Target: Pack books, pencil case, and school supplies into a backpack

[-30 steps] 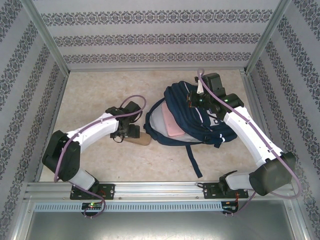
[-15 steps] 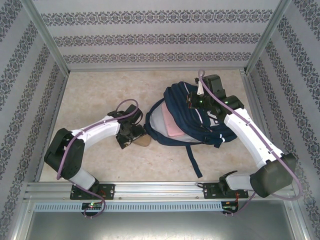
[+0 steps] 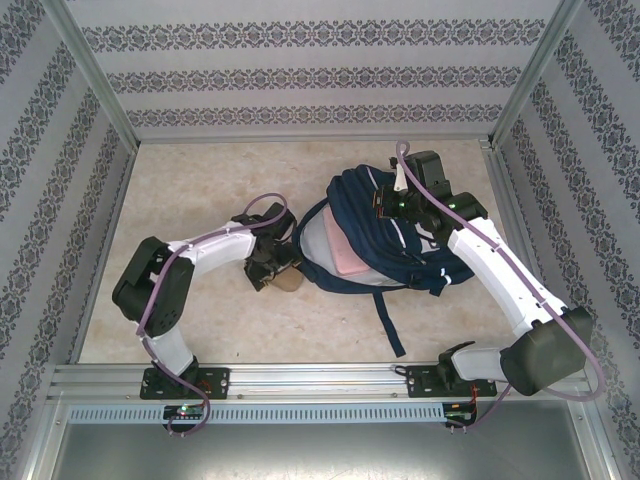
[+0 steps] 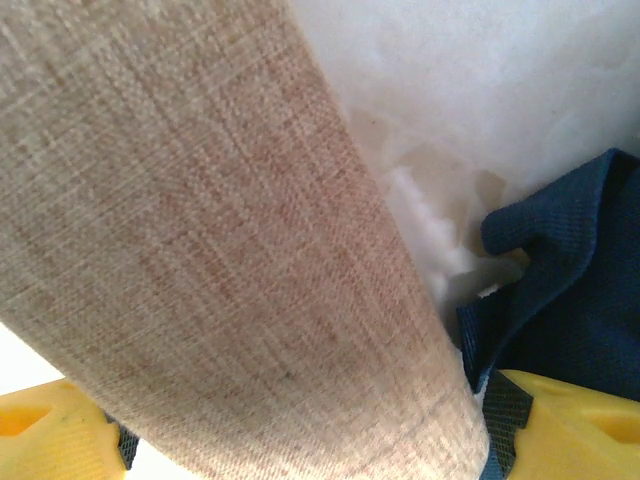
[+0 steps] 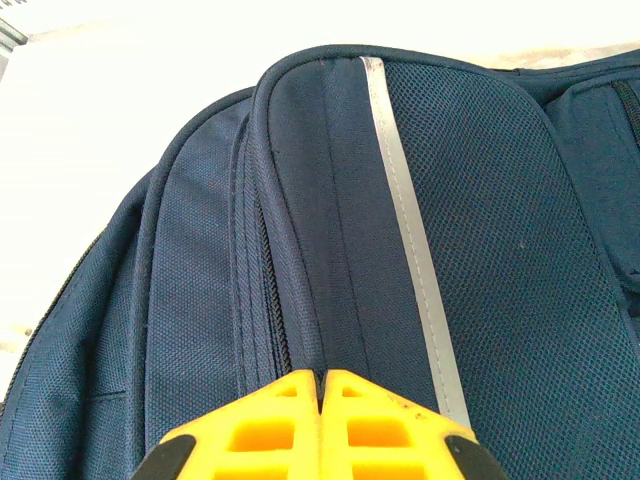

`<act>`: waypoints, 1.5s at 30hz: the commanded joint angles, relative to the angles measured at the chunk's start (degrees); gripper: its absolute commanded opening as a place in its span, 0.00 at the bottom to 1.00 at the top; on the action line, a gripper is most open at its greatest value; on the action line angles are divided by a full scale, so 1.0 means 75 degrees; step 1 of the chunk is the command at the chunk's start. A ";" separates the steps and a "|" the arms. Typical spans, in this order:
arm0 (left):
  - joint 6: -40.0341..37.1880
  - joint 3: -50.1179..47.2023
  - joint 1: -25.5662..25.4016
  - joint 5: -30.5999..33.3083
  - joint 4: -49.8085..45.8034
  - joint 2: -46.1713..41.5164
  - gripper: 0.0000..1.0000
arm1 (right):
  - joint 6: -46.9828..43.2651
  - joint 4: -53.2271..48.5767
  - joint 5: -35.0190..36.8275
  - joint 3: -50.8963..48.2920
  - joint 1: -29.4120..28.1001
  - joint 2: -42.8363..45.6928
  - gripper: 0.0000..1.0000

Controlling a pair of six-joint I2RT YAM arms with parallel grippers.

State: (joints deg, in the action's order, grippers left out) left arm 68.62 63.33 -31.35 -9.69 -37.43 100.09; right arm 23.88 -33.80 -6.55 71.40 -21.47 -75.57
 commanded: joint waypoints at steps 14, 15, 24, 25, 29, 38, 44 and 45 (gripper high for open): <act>-0.1547 0.0027 0.0142 0.1437 -0.1344 0.0237 0.82 | 0.0050 -0.0192 0.0138 -0.0029 0.0131 0.0036 0.08; -0.1578 0.0012 0.0147 0.1433 -0.1312 0.0227 0.80 | 0.0051 -0.0195 0.0141 -0.0010 0.0133 0.0013 0.07; -0.2121 0.0278 0.0116 0.1446 -0.1346 -0.0608 0.62 | -0.0012 -0.0320 0.0216 0.0072 0.0139 0.0080 0.07; -0.2215 0.0402 0.0119 0.1315 -0.1343 -0.0675 0.62 | -0.0020 -0.0344 0.0228 0.0089 0.0146 0.0093 0.08; -0.2373 0.1020 -0.0065 0.0792 -0.1041 -0.0810 0.61 | -0.0020 -0.0308 0.0095 0.0115 0.0242 0.0193 0.07; -0.2571 0.3390 -0.0983 -0.0269 -0.0306 0.0650 0.59 | 0.0108 -0.0251 -0.0325 0.0140 0.0609 0.0482 0.07; -0.2619 0.4933 -0.1463 -0.0585 -0.0482 0.2061 0.60 | 0.0132 -0.0274 -0.0407 0.0119 0.0721 0.0595 0.07; -0.2637 0.5102 -0.1489 -0.0652 -0.0498 0.2267 0.60 | 0.0127 -0.0283 -0.0421 0.0115 0.0726 0.0598 0.07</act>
State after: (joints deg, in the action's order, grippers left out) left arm 50.48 97.91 -41.36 -12.47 -40.21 113.97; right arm 23.92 -34.48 -10.44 71.40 -17.21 -73.08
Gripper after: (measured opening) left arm 0.603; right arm 0.072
